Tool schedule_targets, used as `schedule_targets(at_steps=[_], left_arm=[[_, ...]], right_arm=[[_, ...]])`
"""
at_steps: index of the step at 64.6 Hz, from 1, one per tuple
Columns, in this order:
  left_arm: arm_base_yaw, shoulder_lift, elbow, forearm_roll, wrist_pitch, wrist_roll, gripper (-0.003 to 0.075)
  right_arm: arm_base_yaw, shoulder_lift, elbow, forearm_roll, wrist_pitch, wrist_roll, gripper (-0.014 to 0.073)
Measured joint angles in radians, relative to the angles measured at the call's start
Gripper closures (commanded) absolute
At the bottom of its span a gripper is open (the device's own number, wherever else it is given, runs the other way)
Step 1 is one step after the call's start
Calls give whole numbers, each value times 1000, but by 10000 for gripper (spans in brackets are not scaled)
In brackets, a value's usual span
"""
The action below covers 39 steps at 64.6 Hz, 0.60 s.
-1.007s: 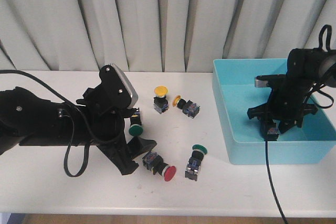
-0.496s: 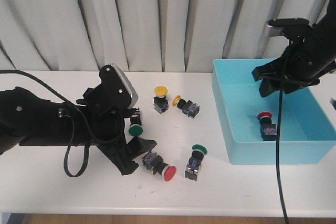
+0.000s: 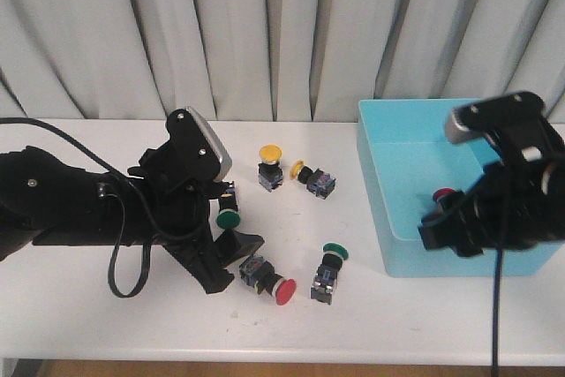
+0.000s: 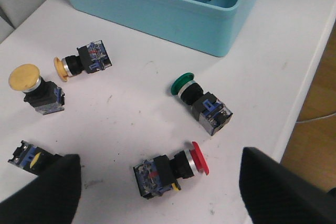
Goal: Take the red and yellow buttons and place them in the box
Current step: 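Raise the right gripper out of the box, then reach the left gripper to the yellow-capped button and grasp its cap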
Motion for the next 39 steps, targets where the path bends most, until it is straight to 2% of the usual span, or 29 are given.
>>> schedule_targets(at_steps=[7, 17, 30, 39], left_arm=[[0, 5, -3, 2, -31, -101, 135], [0, 70, -82, 57, -49, -236, 153], [40, 242, -276, 287, -9, -512, 187], [68, 365, -452, 466, 80, -664, 187]], right_arm=[[0, -64, 74, -2, -66, 0, 211], [0, -98, 98, -2, -84, 0, 211], [0, -98, 101, -2, -85, -1, 211], [0, -98, 102, -2, -85, -1, 211]])
